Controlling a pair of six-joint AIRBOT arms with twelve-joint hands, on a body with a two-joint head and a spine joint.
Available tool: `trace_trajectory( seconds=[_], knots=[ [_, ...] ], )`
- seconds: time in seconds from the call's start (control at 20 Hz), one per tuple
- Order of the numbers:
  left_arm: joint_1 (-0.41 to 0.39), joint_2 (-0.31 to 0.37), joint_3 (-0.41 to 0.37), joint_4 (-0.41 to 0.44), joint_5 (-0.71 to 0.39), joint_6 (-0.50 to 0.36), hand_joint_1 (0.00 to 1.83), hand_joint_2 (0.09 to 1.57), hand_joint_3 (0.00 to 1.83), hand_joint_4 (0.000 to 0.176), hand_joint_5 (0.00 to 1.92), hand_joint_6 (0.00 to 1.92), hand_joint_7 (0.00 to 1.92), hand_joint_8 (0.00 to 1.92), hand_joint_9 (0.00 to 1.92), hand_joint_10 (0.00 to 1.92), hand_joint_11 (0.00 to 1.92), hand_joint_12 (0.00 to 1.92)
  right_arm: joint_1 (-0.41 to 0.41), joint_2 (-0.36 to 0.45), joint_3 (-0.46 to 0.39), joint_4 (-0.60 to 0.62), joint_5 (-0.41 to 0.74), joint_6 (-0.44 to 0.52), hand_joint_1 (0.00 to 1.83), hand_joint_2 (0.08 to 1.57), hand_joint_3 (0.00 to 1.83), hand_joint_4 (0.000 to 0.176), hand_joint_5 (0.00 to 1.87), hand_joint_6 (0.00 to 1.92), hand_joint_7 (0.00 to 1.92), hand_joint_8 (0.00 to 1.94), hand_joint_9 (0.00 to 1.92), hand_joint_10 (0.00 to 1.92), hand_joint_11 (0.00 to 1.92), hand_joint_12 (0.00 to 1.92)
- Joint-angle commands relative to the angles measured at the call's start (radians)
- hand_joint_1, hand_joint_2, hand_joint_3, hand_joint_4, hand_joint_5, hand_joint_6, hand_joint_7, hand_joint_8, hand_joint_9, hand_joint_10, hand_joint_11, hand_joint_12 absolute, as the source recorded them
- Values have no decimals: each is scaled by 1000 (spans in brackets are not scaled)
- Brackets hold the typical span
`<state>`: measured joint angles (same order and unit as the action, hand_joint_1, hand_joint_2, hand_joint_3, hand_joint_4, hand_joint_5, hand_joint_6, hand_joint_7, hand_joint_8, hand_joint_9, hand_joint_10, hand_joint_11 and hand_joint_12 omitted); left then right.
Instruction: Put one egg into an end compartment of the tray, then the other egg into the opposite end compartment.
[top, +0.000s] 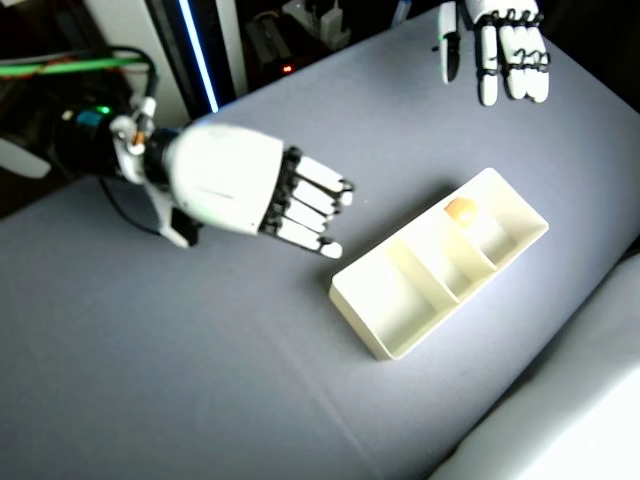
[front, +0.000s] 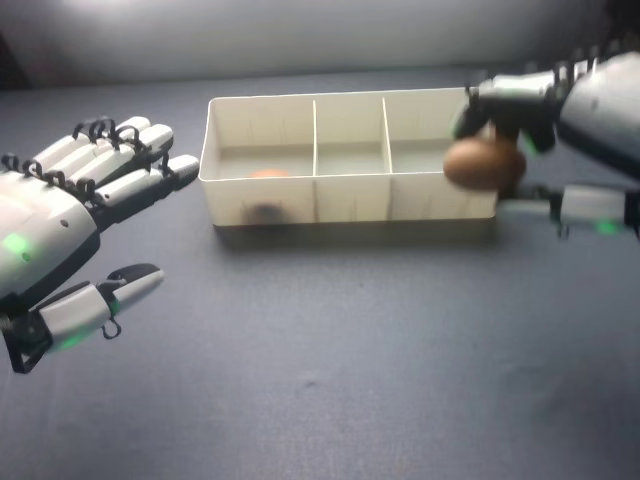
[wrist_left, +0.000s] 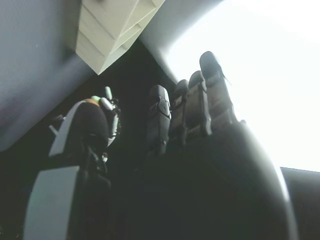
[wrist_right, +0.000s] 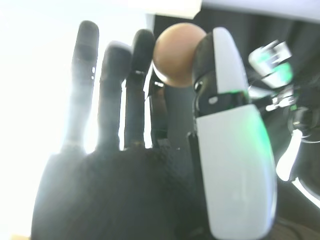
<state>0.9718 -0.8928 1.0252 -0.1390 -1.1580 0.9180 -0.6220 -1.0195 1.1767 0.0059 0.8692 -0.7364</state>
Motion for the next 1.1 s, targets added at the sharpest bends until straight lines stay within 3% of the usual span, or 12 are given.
trace_trajectory(
  seconds=[0.0, 0.15, 0.25, 0.4, 0.5, 0.6, 0.7, 0.85, 0.9, 0.95, 1.0, 1.05],
  knots=[
    [-4, 8, 1, -11, -132, -1, 638, 1406, 0, 8, 254, 5, 32, 1, 12, 5, 0, 666, 32, -6, 20, 15, 100, -1, 1303, 1314, 0, 0, 438, 1622, 632, 1511, 744, 1640, 698, 1816],
    [-1, 3, 3, -10, -130, -1, 581, 1415, 3, 22, 244, 0, 32, 0, 13, 4, 0, 676, 113, -52, 91, 50, 14, -36, 1133, 1339, 2, 0, 484, 1603, 728, 1590, 840, 1558, 760, 1831],
    [5, 2, 3, -10, -131, -3, 499, 1437, 1, 62, 192, 7, 1, 0, 0, 0, 0, 241, 155, -88, 137, 64, -39, -42, 1120, 1343, 3, 0, 475, 1639, 721, 1567, 832, 1560, 763, 1842],
    [8, 0, 5, -10, -131, -9, 462, 1434, 0, 75, 179, 3, 0, 0, 0, 0, 0, 12, 187, -115, 171, 75, -88, -53, 1147, 1333, 0, 0, 438, 1633, 759, 1502, 806, 1451, 774, 1842],
    [9, -11, 13, -10, -130, -13, 450, 1432, 0, 74, 181, 3, 0, 0, 0, 0, 0, 0, 200, -148, 221, 91, -150, -54, 959, 1247, 0, 0, 87, 785, 298, 858, 299, 1387, 330, 1918],
    [8, -20, 21, -10, -127, -22, 405, 1443, 4, 77, 166, 3, 0, 0, 0, 0, 0, 0, 201, -183, 262, 133, -208, -87, 773, 1190, 0, 0, 3, 90, 47, 198, 12, 625, 12, 1644],
    [8, -20, 22, -11, -135, -22, 391, 1441, 2, 90, 164, 3, 0, 0, 0, 0, 0, 0, 202, -192, 272, 175, -234, -134, 668, 1149, 0, 11, 0, 3, 1, 8, 0, 157, 0, 1401],
    [12, -20, 20, -20, -145, -24, 400, 1439, 1, 93, 163, 3, 0, 0, 0, 0, 0, 0, 202, -191, 270, 185, -233, -134, 611, 1138, 0, 49, 0, 0, 0, 0, 0, 311, 0, 1688],
    [15, -20, 19, -22, -150, -26, 403, 1441, 1, 90, 162, 2, 0, 0, 0, 0, 0, 0, 202, -191, 264, 192, -228, -134, 529, 1186, 15, 11, 0, 0, 0, 0, 0, 214, 0, 1661],
    [17, -20, 17, -24, -157, -27, 368, 1442, 2, 96, 153, 2, 0, 0, 0, 0, 0, 0, 202, -191, 251, 193, -211, -127, 485, 1280, 0, 0, 0, 0, 0, 0, 0, 478, 0, 1658],
    [20, -18, 14, -24, -163, -27, 361, 1442, 2, 92, 152, 2, 0, 0, 0, 0, 0, 0, 202, -189, 235, 193, -182, -116, 431, 1298, 0, 1, 0, 0, 0, 0, 0, 517, 0, 1615],
    [23, -16, 11, -25, -171, -27, 360, 1436, 0, 99, 141, 0, 0, 0, 0, 0, 0, 0, 199, -168, 215, 193, -150, -103, 321, 1320, 1, 14, 0, 0, 0, 0, 0, 135, 0, 1408]
  ],
)
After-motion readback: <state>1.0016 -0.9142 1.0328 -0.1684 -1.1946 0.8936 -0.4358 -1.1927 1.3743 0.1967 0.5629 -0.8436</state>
